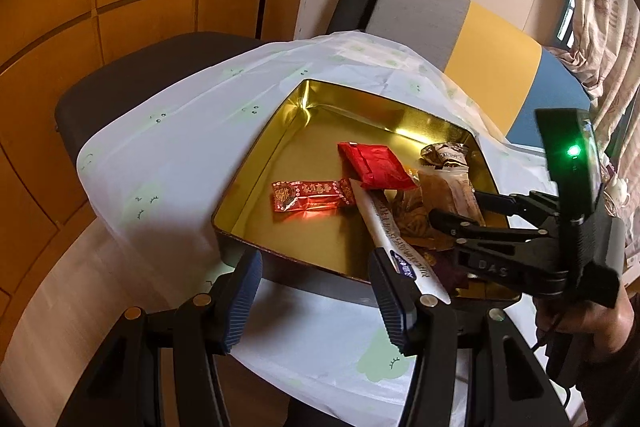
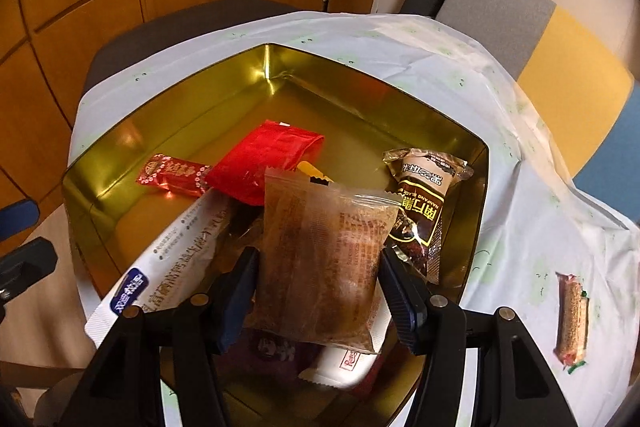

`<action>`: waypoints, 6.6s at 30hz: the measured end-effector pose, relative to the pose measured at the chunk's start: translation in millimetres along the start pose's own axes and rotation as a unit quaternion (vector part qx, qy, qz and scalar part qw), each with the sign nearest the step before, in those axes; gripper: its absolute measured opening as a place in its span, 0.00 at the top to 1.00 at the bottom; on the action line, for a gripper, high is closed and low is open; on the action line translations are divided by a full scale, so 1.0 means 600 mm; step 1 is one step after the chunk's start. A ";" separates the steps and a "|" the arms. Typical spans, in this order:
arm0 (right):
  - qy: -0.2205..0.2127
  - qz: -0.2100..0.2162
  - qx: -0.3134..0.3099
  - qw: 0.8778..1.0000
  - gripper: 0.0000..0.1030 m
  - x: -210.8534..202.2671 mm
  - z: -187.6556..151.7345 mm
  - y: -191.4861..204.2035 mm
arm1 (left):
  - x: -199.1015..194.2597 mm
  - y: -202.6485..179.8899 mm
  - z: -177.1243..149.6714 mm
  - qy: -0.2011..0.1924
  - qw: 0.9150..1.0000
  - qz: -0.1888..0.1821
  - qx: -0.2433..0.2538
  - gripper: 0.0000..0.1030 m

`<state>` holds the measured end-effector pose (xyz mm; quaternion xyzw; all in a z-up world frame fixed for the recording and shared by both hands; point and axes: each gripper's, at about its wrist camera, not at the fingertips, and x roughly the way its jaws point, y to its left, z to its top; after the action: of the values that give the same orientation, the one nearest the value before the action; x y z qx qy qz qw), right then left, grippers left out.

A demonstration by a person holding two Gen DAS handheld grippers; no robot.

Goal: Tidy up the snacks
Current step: 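Carry the brown cracker bag into the gold tray and open the right tool, then lift the right tool away from the tray, then move the left tool to the red-wrapped cracker stick on the cloth and grasp it, then grasp the green-edged cracker pack with the right tool while the left holds the stick, then carry the cracker stick over the gold tray and lower it with the left tool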

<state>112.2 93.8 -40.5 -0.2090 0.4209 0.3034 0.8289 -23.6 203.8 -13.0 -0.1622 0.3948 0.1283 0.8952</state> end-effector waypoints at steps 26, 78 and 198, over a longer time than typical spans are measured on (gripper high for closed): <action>-0.024 0.010 0.006 1.000 0.84 -0.049 -0.038 0.007 | -0.011 -0.004 -0.011 0.001 1.000 0.003 0.004 0.45; 0.083 -0.187 0.310 0.929 0.40 -0.151 -0.342 -0.541 | -0.018 -0.198 -0.006 0.024 0.989 -0.082 0.120 0.52; 0.123 -0.044 0.188 0.973 0.54 -0.087 -0.286 -0.343 | 0.126 -0.464 -0.151 0.130 0.926 -0.181 0.304 0.71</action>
<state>129.8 -176.5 -74.7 -0.1037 0.5598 0.1539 0.8076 65.2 -78.9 -74.5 0.0332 0.4914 -0.1846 0.8505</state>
